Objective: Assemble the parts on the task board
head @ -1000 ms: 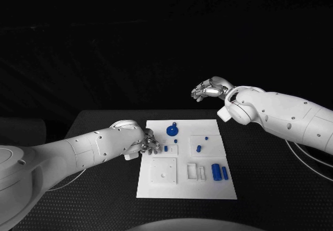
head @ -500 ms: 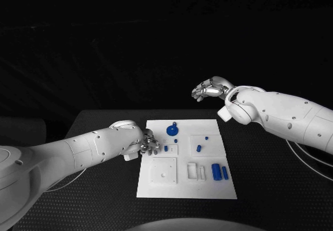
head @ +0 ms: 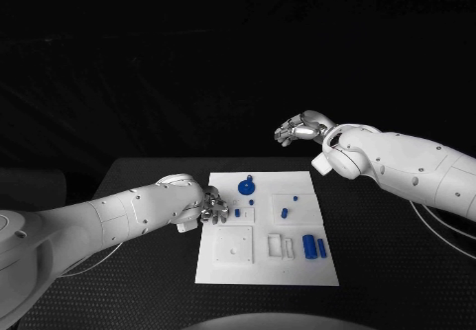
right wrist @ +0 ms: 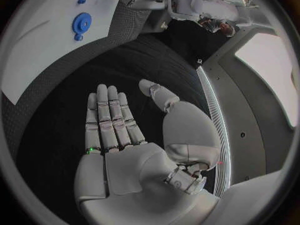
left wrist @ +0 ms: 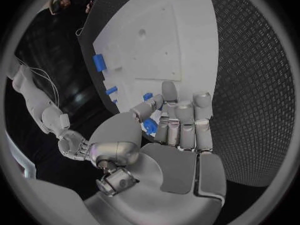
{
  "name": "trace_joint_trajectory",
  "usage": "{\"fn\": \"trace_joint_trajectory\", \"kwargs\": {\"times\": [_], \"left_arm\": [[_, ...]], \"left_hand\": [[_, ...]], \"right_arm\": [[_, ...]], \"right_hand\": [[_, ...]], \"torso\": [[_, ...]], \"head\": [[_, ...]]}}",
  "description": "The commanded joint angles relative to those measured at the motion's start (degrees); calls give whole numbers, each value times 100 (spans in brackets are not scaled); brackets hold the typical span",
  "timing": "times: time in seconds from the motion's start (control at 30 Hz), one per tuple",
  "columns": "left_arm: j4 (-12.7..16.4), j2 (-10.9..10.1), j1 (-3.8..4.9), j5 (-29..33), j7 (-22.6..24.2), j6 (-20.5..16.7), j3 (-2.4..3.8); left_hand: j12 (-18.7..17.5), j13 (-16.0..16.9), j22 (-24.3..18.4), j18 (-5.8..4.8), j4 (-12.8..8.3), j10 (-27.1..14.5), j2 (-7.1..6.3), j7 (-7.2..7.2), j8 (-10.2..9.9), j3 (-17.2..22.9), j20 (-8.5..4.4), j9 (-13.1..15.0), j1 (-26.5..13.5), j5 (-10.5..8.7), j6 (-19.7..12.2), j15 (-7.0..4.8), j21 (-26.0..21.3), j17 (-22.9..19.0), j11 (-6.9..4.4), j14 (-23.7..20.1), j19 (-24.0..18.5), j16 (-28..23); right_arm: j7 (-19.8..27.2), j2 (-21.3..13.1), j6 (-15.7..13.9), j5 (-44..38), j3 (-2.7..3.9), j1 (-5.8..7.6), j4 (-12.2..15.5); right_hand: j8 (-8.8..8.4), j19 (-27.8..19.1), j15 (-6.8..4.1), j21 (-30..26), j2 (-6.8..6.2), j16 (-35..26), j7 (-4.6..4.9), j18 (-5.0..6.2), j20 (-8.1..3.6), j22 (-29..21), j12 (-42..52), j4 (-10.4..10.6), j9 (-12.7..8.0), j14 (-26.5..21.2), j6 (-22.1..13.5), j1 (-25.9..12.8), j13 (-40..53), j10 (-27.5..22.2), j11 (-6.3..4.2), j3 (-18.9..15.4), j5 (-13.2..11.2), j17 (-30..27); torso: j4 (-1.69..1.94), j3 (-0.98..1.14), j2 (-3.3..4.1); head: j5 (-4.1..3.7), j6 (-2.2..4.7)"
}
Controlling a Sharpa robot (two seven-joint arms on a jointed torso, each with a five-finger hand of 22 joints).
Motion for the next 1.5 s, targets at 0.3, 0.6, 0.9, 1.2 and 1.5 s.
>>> {"fn": "trace_joint_trajectory", "kwargs": {"times": [0.3, 0.6, 0.9, 1.2, 1.5], "left_arm": [[-7, -2, 12, 40, -105, 30, -9], [-29, -30, 16, 40, -144, 171, -10], [-18, -58, 16, 40, -130, 136, -9], [302, -332, 78, -212, 152, -423, 34], [906, -756, 237, -991, 1051, -1454, 29]], "left_hand": [[27, -14, 91, 34, -50, 61, 34, -10, 26, 104, -472, -601, -118, 79, 72, -47, 44, 10, -32, 25, 3, 28], [22, -19, 89, 34, -79, 56, 13, -11, 27, 130, -475, -597, -144, 92, 77, -49, 47, 9, -34, 21, 4, 24], [22, -27, 73, 55, -151, 37, -431, 4, -1, 195, -487, -590, 53, -5, 15, -38, 53, -6, -20, 19, 43, -4], [18, -34, 55, 70, -143, -3, -848, 42, -68, 125, -471, -597, 258, -286, -141, -4, 41, -24, 15, 22, 67, -32], [-289, -226, -1, 80, -336, -506, -1754, 188, -105, -580, -313, -533, 990, -686, -425, 154, -155, -167, 172, -247, -184, -342]], "right_arm": [[14, 10, 102, 0, 3, -2, -13], [7, 9, 105, 0, 3, -2, -12], [5, 6, 104, 0, 3, -2, -13], [22, -16, 78, 0, 3, -3, -8], [45, -53, 41, 0, 3, -6, -6]], "right_hand": [[26, 25, 21, -32, 22, -10, -5, -61, 9, 11, -23, 7, -12, -6, -41, 40, -11, 48, -7, -18, 46, -10], [28, 26, 21, -38, 21, -10, -5, -61, 8, 15, -23, 5, -14, -7, -42, 41, -17, 49, -7, -19, 49, -12], [29, 26, 22, -43, 16, -9, -5, -61, 9, 20, -23, 4, -16, -8, -43, 39, -24, 50, -7, -22, 45, -14], [30, 27, 22, -48, 17, -9, -5, -61, 8, 24, -23, 2, -18, -9, -44, 43, -29, 51, -7, -21, 44, -15], [34, 31, 20, -56, 18, -5, -6, -59, 5, 34, -21, -11, -22, -8, -42, 62, -40, 56, -8, -15, 44, -18]], "torso": [[-2, 2, 5], [2, -1, 4], [4, -7, 6], [5, -4, 2], [8, -2, -2]], "head": [[4, 22], [6, 21], [9, 21], [10, 26], [8, 47]]}}
